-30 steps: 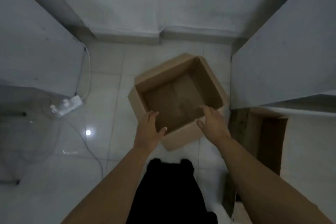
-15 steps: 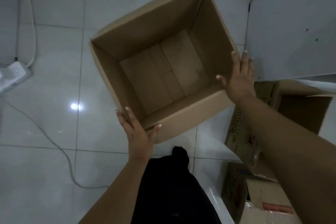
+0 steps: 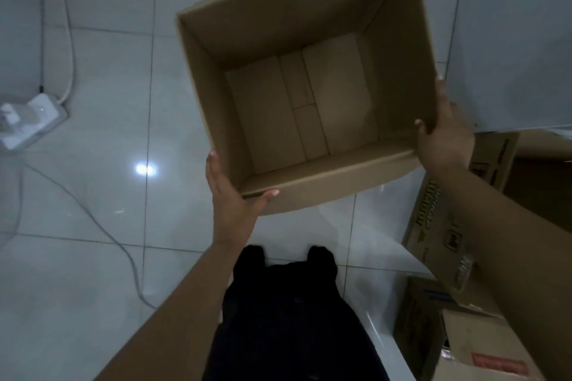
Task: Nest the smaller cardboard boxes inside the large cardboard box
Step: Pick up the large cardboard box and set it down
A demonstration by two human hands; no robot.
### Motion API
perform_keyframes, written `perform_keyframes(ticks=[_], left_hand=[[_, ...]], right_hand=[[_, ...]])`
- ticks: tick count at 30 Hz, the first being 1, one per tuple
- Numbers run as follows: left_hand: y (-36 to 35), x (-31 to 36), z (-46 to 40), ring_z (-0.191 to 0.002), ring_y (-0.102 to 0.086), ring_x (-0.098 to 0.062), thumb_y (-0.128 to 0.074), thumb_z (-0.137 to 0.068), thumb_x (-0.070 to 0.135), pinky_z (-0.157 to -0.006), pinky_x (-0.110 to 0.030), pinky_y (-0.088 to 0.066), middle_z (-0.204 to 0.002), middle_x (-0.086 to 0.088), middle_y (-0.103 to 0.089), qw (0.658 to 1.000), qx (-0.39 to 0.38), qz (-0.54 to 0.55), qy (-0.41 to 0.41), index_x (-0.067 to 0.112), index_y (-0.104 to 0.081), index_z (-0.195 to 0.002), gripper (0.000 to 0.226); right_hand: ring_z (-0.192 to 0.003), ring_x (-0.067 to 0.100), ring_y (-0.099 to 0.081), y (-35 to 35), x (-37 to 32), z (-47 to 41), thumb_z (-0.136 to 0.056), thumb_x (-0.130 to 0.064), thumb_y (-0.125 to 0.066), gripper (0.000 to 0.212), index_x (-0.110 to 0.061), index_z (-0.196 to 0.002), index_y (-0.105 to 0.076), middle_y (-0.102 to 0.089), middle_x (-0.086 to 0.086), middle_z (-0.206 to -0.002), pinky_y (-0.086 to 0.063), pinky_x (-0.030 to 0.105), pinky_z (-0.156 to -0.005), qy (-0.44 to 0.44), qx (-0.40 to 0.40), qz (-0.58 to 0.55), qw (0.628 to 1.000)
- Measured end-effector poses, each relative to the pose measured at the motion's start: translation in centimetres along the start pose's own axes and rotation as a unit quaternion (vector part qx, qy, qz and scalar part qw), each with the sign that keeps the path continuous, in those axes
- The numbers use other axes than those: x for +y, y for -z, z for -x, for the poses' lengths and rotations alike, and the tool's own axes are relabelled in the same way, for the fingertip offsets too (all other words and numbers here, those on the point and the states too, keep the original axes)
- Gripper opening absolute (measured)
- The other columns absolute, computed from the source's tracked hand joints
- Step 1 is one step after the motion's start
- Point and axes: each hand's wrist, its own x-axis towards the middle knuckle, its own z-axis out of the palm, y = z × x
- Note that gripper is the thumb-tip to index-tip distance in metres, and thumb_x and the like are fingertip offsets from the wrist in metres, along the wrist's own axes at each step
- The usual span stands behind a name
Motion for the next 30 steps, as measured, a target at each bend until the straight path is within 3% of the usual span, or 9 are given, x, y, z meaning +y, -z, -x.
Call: perform_keyframes(ticks=[4, 8, 12, 15, 18, 21, 23, 26, 30], left_hand=[[2.7, 1.4, -3.6, -0.141, -0.024, -0.015, -0.091, -0.053, 0.030, -0.116, -0.038, -0.027, -0.155, 0.003, -0.019, 0.998, -0.052, 0.016, -0.007, 0.031, -0.007, -0.147, 0.126], [5.1, 2.7, -6.8, -0.138, -0.030, -0.017, -0.089, -0.057, 0.020, -0.112, -0.037, -0.034, -0.152, 0.002, -0.024, 0.992, -0.119, -0.013, -0.024, 0.031, -0.008, -0.145, 0.121], [6.6, 3.3, -8.3, -0.123, -0.044, -0.012, -0.057, -0.089, 0.005, -0.097, -0.025, -0.042, -0.137, 0.012, -0.036, 0.987, -0.137, -0.028, -0.079, 0.028, -0.015, -0.145, 0.074], [6.8, 3.4, -8.5, -0.123, -0.046, -0.011, -0.039, -0.090, -0.009, -0.101, -0.030, -0.042, -0.141, 0.006, -0.042, 0.990, -0.098, -0.048, -0.093, 0.027, -0.025, -0.143, 0.065], [7.2, 3.3, -8.7, -0.133, -0.042, -0.010, -0.042, -0.089, -0.013, -0.107, -0.034, -0.041, -0.145, 0.001, -0.046, 0.992, -0.109, 0.049, -0.041, 0.029, -0.037, -0.140, 0.066], [8.1, 3.2, -9.2, -0.131, -0.047, -0.014, -0.049, -0.085, -0.015, -0.100, -0.038, -0.047, -0.140, -0.001, -0.052, 0.988, -0.112, 0.102, -0.010, 0.033, -0.049, -0.130, 0.066], [8.3, 3.1, -9.5, -0.129, -0.049, -0.018, -0.051, -0.082, -0.017, -0.098, -0.041, -0.049, -0.138, -0.005, -0.053, 0.986, -0.118, 0.121, 0.002, 0.037, -0.053, -0.122, 0.068], [8.3, 3.1, -9.5, -0.128, -0.050, -0.023, -0.052, -0.082, -0.018, -0.095, -0.040, -0.049, -0.138, -0.007, -0.053, 0.984, -0.123, 0.131, 0.016, 0.041, -0.054, -0.117, 0.068], [8.2, 3.7, -8.7, -0.126, -0.049, -0.024, -0.052, -0.084, -0.015, -0.099, -0.042, -0.047, -0.139, -0.008, -0.051, 0.991, -0.108, 0.076, 0.014, 0.029, -0.048, -0.133, 0.066]], right_hand=[[-0.105, 0.034, -0.059, -0.1, 0.4, 2.8, -0.089, -0.033, -0.057, 0.081, -0.046, -0.145, 0.001, -0.047, 0.010, -0.140, -0.043, 0.034, -0.081, -0.049, -0.032, -0.059, 0.997], [-0.132, 0.028, -0.039, 0.4, 0.6, 6.2, -0.083, -0.048, -0.062, 0.091, -0.053, -0.141, 0.008, -0.028, -0.001, -0.154, -0.037, 0.045, -0.100, -0.078, -0.110, -0.178, 0.975], [-0.131, 0.028, -0.041, 0.3, 0.9, 9.3, -0.095, -0.032, -0.048, 0.074, -0.052, -0.142, 0.005, -0.033, 0.002, -0.152, -0.032, 0.040, -0.103, -0.100, -0.133, -0.256, 0.952], [-0.128, 0.024, -0.043, -0.1, 0.9, 10.7, -0.099, -0.022, -0.038, 0.064, -0.053, -0.142, -0.002, -0.035, -0.002, -0.150, -0.031, 0.035, -0.104, -0.128, -0.117, -0.295, 0.939], [-0.135, 0.016, -0.034, 0.1, 1.3, 10.5, -0.098, -0.018, -0.042, 0.064, -0.057, -0.139, -0.014, -0.034, -0.011, -0.150, -0.026, 0.043, -0.112, -0.146, -0.114, -0.373, 0.909], [-0.137, 0.015, -0.032, 0.5, 2.0, 9.6, -0.095, -0.010, -0.048, 0.068, -0.056, -0.137, -0.024, -0.033, -0.007, -0.151, -0.026, 0.050, -0.113, -0.156, -0.142, -0.432, 0.877], [-0.139, 0.016, -0.028, 0.9, 2.4, 9.1, -0.093, -0.006, -0.050, 0.070, -0.057, -0.135, -0.027, -0.029, -0.006, -0.153, -0.027, 0.051, -0.112, -0.146, -0.159, -0.433, 0.875], [-0.140, 0.014, -0.023, 1.2, 2.6, 8.6, -0.091, -0.003, -0.051, 0.070, -0.052, -0.136, -0.028, -0.027, -0.008, -0.152, -0.025, 0.046, -0.114, -0.134, -0.166, -0.444, 0.870], [-0.141, 0.019, -0.023, 1.6, 2.0, 9.2, -0.093, -0.002, -0.049, 0.067, -0.035, -0.145, -0.022, -0.027, -0.010, -0.148, -0.023, 0.034, -0.113, -0.119, -0.152, -0.406, 0.893]])
